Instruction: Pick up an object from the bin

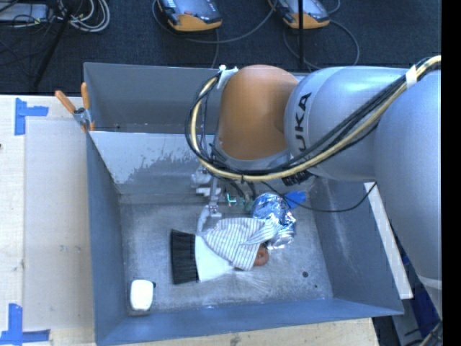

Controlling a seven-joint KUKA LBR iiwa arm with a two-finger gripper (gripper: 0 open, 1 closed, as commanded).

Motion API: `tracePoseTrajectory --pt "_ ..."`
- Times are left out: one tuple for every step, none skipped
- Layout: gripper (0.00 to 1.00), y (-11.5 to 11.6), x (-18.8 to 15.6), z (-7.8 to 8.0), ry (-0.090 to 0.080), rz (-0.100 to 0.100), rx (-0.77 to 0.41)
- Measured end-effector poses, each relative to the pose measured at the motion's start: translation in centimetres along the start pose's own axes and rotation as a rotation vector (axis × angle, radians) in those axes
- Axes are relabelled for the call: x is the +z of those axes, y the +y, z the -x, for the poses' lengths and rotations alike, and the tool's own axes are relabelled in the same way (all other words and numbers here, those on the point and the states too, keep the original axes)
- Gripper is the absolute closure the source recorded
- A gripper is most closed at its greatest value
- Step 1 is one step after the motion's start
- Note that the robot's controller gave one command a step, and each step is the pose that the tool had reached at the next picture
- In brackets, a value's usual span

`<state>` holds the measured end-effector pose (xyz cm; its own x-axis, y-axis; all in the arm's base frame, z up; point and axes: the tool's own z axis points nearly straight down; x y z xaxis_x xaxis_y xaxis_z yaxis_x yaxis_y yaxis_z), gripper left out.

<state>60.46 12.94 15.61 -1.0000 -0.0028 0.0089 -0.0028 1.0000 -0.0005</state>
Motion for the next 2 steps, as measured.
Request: tracePoseTrajectory --pt "0.00 0.0 -0.5 0.2 -0.008 0.001 0.002" --pt "1.00 -0.6 7.6 -2.6 -0.035 0.009 -0.113"
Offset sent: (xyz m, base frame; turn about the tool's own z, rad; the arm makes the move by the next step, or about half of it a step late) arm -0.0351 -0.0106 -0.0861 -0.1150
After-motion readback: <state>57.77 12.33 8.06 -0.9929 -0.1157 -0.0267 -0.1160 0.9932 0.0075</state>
